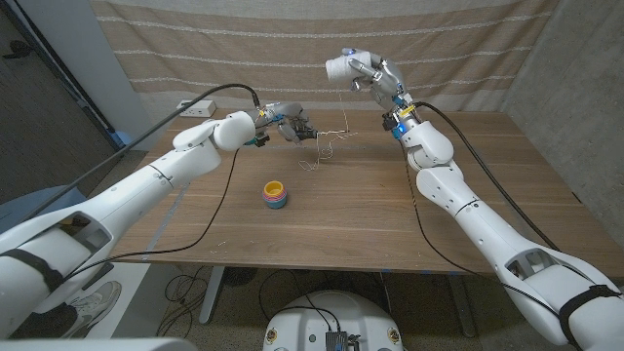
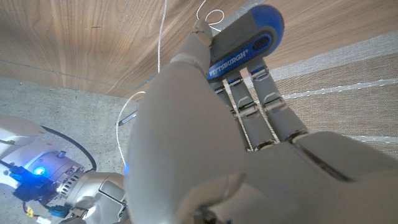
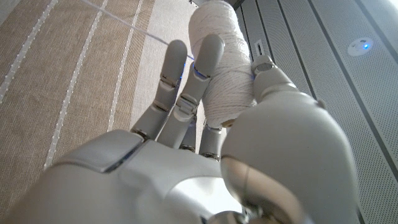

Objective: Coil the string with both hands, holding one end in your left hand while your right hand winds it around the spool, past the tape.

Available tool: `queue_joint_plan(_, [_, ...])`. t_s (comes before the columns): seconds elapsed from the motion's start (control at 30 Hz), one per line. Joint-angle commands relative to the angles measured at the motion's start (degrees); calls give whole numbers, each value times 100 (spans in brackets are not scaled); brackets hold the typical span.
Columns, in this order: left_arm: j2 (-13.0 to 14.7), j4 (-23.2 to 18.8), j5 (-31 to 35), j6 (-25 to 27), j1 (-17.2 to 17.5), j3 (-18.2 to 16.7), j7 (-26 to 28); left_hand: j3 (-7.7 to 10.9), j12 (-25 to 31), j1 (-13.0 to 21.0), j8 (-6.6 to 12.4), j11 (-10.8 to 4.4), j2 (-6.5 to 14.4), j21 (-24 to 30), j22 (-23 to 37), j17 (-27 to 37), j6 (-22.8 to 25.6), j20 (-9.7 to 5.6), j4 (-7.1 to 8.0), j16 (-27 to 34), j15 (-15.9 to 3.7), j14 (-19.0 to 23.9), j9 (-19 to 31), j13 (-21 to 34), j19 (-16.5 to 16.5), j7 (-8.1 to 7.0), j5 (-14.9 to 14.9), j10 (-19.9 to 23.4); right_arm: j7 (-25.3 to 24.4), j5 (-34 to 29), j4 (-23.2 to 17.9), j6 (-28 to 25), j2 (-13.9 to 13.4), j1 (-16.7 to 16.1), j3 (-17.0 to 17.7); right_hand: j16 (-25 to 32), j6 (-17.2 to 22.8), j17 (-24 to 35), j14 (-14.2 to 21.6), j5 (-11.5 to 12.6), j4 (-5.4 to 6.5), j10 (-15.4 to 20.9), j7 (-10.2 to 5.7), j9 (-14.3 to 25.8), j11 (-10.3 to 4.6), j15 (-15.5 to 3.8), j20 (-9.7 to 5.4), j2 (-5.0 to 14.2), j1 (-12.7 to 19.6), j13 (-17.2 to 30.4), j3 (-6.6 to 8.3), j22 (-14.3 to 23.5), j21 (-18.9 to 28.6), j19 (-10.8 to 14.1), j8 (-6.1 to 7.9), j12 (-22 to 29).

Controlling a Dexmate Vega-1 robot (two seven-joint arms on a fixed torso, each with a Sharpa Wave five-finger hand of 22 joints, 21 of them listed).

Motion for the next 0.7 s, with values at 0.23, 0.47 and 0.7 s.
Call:
queue_joint_plan(0.23, [-179, 324, -60, -216, -95, 94, 7, 48, -13, 872, 51, 3, 929, 208, 20, 29, 758, -780, 7, 34, -593, 270, 11, 18, 4, 729, 25, 33, -886, -116, 736, 5, 769, 194, 119, -53, 1017, -72, 56, 11, 156, 1453, 458, -16, -813, -46, -618, 1046, 999, 1755, 198, 5, 36, 36, 31, 704])
queue_joint_plan(0.47, [-206, 342, -13, -179, -112, 115, 65, 50, -17, 875, 51, 7, 932, 210, 21, 33, 755, -781, 5, 30, -590, 267, 23, 29, 0, 723, 28, 40, -922, -166, 710, -34, 723, 189, 105, -58, 1031, -93, 88, -1, 153, 1471, 468, -30, -807, -39, -603, 1047, 1006, 1743, 210, 3, 42, 63, 33, 701])
queue_joint_plan(0.7, [-163, 201, 206, 32, -101, 132, 158, 54, -24, 883, 51, 4, 932, 210, 21, 40, 748, -786, 0, 28, -597, 264, 35, 37, -3, 720, 32, 39, -1289, -494, 525, -152, 552, 98, 111, -62, 1027, -91, 95, -10, 153, 1468, 475, -43, -806, -36, -602, 1046, 1009, 1737, 225, 2, 41, 71, 29, 695])
